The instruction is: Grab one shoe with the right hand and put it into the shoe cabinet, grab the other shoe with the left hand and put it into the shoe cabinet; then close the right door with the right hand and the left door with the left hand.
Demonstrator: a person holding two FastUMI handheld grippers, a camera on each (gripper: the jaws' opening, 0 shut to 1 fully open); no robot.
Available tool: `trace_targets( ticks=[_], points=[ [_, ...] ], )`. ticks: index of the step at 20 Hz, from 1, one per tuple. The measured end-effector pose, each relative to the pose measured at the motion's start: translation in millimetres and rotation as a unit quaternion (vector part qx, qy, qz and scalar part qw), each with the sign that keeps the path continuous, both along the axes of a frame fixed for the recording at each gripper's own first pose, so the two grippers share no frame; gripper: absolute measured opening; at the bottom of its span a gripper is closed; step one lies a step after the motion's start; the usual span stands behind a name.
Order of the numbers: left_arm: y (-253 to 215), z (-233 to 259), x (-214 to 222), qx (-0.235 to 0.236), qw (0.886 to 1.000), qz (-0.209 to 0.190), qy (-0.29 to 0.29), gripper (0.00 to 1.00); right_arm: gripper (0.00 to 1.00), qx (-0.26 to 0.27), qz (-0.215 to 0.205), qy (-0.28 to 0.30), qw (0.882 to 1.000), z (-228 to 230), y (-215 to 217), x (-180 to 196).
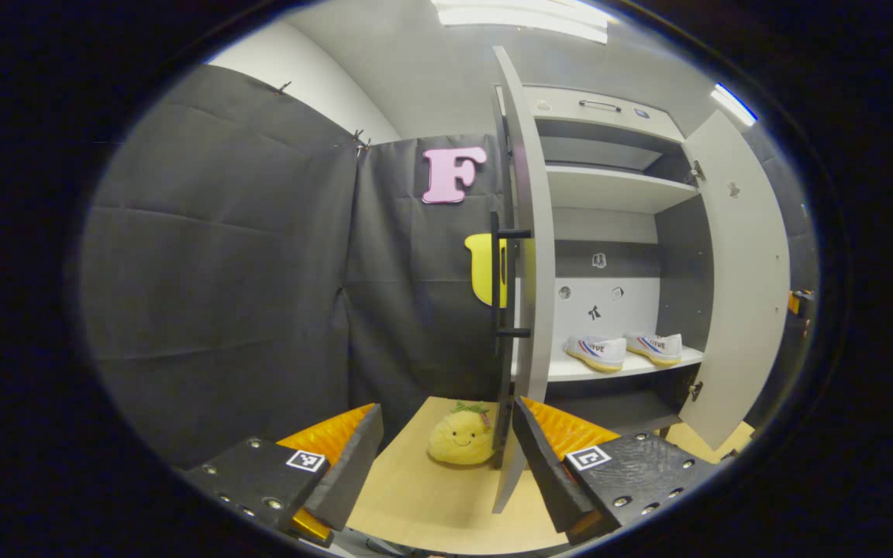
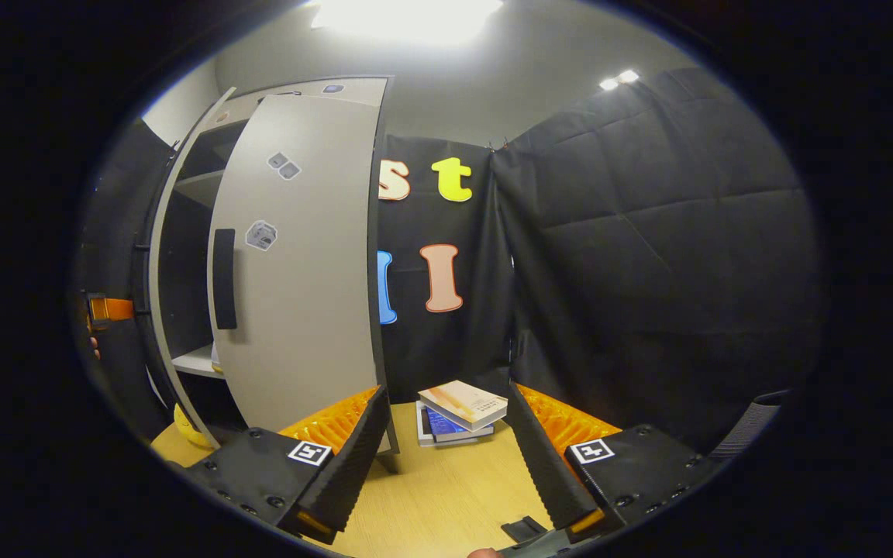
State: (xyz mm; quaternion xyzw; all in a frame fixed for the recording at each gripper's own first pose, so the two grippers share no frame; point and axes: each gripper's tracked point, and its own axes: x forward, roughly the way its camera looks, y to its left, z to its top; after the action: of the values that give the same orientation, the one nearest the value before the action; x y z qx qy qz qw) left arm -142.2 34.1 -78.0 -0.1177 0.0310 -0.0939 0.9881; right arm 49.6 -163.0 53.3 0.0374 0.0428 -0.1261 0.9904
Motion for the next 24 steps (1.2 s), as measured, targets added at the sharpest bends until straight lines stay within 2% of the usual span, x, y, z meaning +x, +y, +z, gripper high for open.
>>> trace_targets(
  ticks=[7, 12, 24],
  points=[
    [-12.9, 4.6, -3.3, 0.032, 0.999, 0.004, -0.016, 0.96, 0.96, 0.002, 0.025, -0.002, 1.0, -1.5, 15.9, 4.3],
    [12.3, 26.1, -24.9, 0.061, 0.997, 0.027, -0.038, 0.96, 0.96, 0.002, 0.068, -0.022, 0.997, 13.4, 48.8, 12.2],
    [75.8, 34.2, -137.8, 0.112, 0.989, 0.074, -0.055, 0.96, 0.96, -0.009, 0.158, -0.062, 0.985, 33.2, 114.3, -5.1]
  ],
)
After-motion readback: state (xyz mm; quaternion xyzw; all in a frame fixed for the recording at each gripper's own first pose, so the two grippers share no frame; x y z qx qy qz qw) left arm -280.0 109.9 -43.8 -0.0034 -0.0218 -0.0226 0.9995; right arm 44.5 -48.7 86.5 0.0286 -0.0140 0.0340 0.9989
